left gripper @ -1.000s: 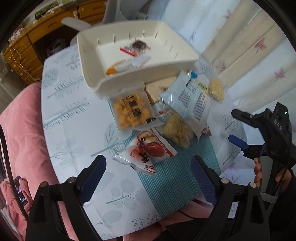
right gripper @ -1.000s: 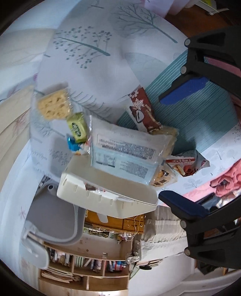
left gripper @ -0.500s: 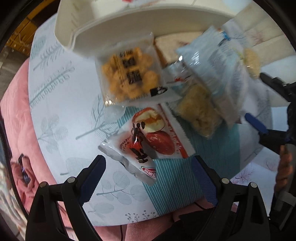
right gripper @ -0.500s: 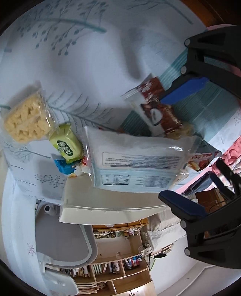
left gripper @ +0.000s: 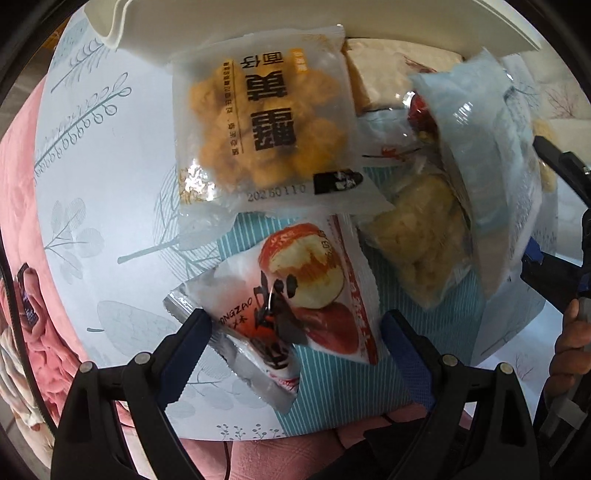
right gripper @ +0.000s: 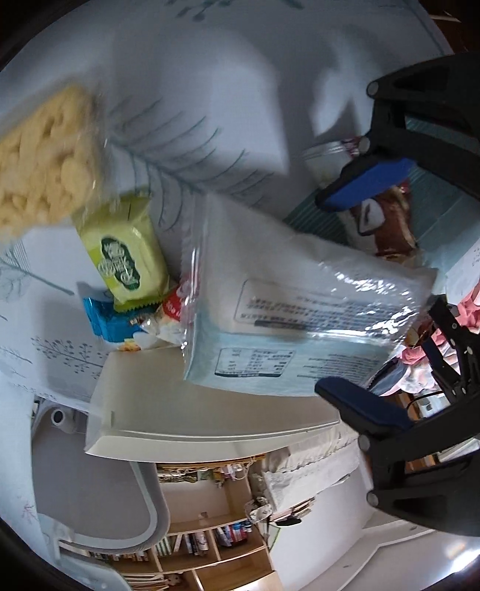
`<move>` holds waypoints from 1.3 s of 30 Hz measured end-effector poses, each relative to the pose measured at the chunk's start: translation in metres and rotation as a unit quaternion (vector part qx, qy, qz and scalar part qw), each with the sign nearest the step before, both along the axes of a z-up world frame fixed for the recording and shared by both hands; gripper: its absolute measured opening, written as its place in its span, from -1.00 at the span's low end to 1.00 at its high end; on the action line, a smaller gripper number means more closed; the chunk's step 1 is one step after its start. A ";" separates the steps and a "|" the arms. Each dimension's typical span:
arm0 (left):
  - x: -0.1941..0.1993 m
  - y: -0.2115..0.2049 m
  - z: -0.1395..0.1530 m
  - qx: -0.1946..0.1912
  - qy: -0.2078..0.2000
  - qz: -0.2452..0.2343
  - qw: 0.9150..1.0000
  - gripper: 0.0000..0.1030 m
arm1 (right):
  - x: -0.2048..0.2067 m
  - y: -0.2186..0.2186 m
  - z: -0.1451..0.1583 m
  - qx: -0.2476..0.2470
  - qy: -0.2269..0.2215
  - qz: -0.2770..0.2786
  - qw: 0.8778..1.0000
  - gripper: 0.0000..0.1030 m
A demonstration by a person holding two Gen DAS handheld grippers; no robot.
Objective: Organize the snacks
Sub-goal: 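Grasp the apple snack pack with the left gripper while the right gripper grasps the white printed bag, then carry both packs over the tray and open both grippers to drop them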
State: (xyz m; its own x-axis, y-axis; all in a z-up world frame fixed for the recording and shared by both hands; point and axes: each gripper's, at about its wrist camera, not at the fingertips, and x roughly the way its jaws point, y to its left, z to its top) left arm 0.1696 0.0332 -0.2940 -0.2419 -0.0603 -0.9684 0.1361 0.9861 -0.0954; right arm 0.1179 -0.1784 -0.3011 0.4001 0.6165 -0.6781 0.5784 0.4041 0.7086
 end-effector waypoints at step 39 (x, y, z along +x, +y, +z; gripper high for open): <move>-0.057 0.141 0.041 -0.107 -0.081 0.052 0.990 0.13 | -0.054 0.046 0.076 -0.075 -0.073 -0.008 0.994 -0.38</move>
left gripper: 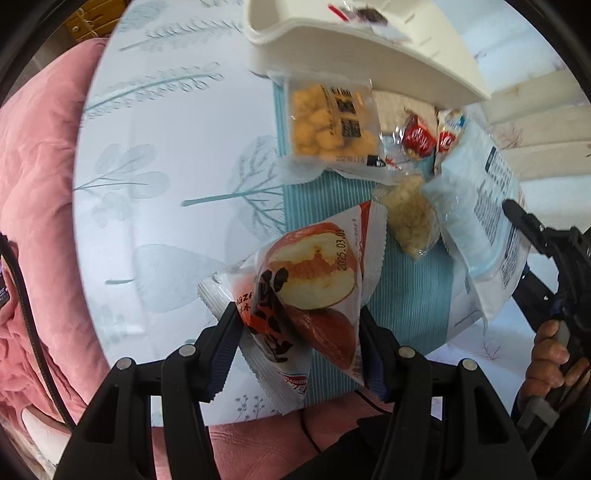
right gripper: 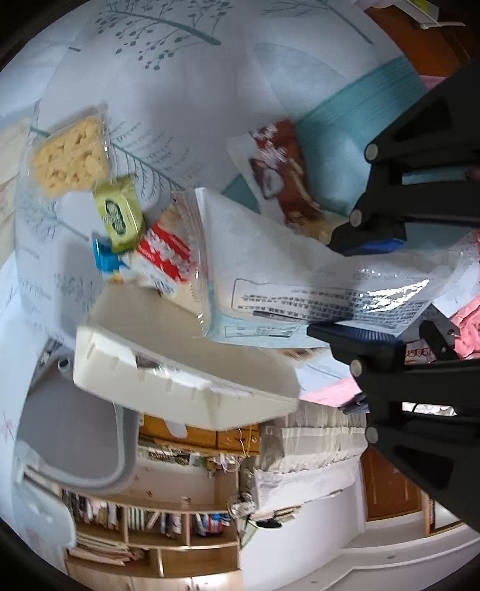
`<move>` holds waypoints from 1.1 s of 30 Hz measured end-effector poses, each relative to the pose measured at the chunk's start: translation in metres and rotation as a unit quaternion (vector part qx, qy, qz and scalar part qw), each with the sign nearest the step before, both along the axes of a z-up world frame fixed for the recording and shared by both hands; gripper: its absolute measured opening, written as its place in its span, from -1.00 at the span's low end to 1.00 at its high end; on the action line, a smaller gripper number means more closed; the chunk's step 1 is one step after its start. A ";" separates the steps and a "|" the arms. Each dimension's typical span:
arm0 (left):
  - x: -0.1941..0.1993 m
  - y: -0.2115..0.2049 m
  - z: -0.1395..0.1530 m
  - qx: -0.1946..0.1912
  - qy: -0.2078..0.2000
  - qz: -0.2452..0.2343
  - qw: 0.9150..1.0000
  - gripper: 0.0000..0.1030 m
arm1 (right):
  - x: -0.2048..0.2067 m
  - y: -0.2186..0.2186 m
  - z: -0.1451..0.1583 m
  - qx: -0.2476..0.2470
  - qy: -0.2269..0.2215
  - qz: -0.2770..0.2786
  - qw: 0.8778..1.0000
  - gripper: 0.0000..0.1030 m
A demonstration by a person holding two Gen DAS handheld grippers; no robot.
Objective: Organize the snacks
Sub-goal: 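Carry both packs over the tray and open both grippers to drop them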
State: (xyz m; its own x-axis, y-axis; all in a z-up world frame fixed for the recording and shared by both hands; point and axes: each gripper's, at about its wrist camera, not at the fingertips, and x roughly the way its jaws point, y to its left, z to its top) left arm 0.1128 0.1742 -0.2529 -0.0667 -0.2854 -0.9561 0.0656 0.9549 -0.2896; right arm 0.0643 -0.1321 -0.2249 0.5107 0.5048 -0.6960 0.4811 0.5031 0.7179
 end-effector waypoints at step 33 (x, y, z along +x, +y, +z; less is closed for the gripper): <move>0.133 -0.056 0.140 -0.004 -0.158 0.046 0.986 0.14 | 0.109 -0.022 0.081 0.040 -0.163 0.072 0.983 -0.38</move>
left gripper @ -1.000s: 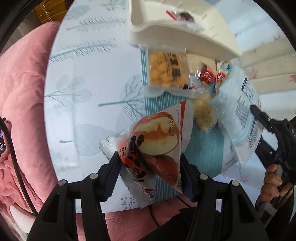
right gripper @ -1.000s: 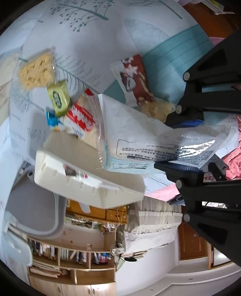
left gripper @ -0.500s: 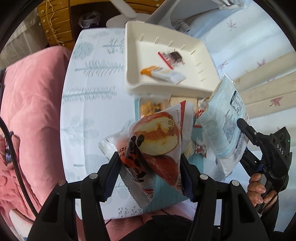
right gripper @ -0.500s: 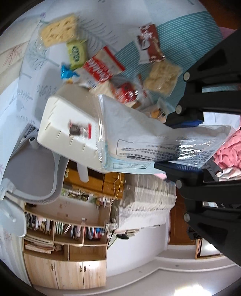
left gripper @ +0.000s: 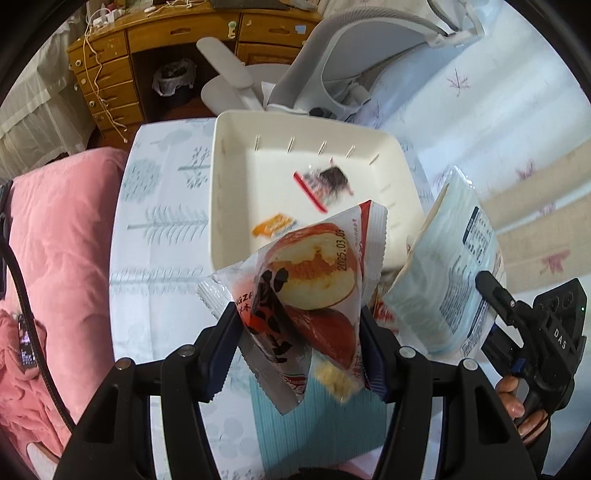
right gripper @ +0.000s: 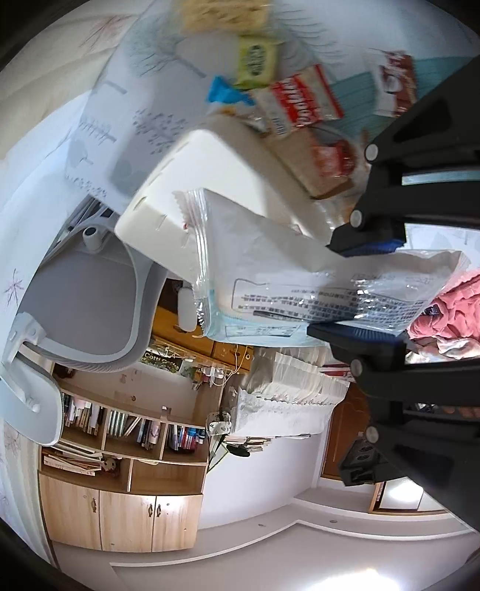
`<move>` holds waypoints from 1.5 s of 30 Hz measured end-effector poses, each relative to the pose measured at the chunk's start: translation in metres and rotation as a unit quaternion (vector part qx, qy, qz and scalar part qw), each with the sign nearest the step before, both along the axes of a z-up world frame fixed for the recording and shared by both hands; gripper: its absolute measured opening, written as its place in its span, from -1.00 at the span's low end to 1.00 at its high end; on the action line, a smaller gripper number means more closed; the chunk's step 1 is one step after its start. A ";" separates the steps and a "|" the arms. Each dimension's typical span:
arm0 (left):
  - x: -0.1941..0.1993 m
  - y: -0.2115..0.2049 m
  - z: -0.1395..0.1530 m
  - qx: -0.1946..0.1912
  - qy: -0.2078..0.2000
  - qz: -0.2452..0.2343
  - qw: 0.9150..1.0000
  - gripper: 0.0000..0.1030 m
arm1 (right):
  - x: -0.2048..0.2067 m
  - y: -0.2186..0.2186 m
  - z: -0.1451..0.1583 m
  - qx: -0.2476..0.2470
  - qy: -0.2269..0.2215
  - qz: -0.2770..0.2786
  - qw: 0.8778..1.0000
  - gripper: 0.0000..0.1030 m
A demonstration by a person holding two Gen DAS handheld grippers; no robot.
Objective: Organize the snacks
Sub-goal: 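Carry both packs over the tray and open both grippers to drop them, then withdraw both grippers from the tray toward the remaining snacks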
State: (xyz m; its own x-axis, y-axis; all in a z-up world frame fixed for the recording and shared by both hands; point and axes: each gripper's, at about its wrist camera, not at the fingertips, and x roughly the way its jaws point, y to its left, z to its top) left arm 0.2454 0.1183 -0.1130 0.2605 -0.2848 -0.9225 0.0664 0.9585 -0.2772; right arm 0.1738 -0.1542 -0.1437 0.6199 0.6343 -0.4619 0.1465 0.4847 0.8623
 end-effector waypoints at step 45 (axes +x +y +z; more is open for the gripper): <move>-0.013 -0.010 0.007 -0.020 -0.028 0.027 0.999 0.90 | -0.010 -0.024 -0.004 -0.119 0.057 -0.004 0.991 0.62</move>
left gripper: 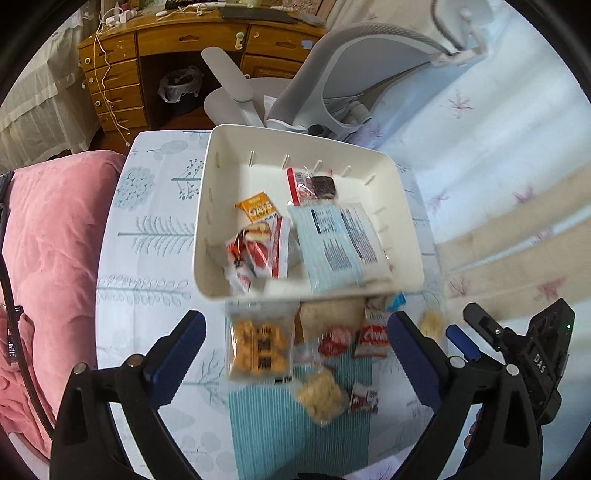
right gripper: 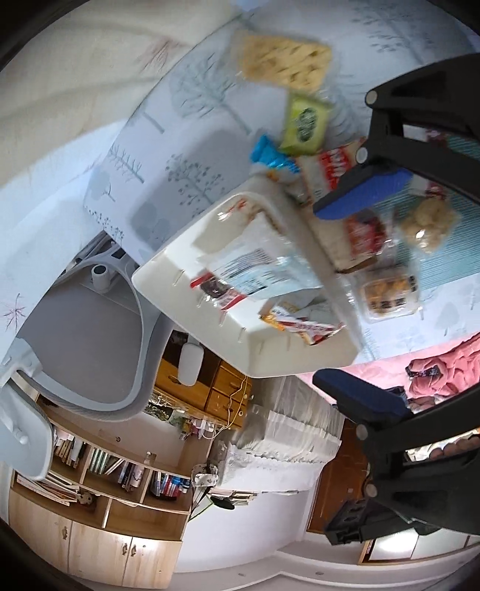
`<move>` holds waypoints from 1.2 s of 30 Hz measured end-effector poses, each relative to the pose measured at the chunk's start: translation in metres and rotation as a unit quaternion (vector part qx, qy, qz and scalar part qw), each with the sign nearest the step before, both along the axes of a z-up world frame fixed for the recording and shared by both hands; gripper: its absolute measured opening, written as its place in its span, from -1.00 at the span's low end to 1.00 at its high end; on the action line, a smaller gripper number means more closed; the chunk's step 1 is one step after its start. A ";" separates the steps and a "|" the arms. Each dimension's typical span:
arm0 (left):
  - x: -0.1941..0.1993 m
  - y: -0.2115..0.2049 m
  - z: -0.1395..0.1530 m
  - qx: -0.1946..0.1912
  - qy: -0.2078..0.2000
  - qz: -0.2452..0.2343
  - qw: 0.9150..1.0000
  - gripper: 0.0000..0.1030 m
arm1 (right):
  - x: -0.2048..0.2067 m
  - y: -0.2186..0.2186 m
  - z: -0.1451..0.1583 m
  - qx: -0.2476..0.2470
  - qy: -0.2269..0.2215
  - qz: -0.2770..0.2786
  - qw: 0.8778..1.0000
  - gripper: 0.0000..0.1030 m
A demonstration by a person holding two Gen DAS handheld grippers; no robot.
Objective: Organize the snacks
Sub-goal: 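Withdraw both grippers from the tray toward the remaining snacks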
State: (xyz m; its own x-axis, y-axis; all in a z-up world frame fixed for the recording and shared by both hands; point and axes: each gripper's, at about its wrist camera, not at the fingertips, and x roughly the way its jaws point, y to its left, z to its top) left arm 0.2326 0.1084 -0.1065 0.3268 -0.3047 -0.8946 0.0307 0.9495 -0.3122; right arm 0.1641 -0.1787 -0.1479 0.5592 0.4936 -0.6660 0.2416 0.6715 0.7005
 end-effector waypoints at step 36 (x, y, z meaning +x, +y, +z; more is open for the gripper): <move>-0.179 -0.007 -0.019 0.015 0.001 -0.013 1.000 0.89 | -0.172 0.025 -0.006 -0.112 0.032 -0.035 0.993 0.61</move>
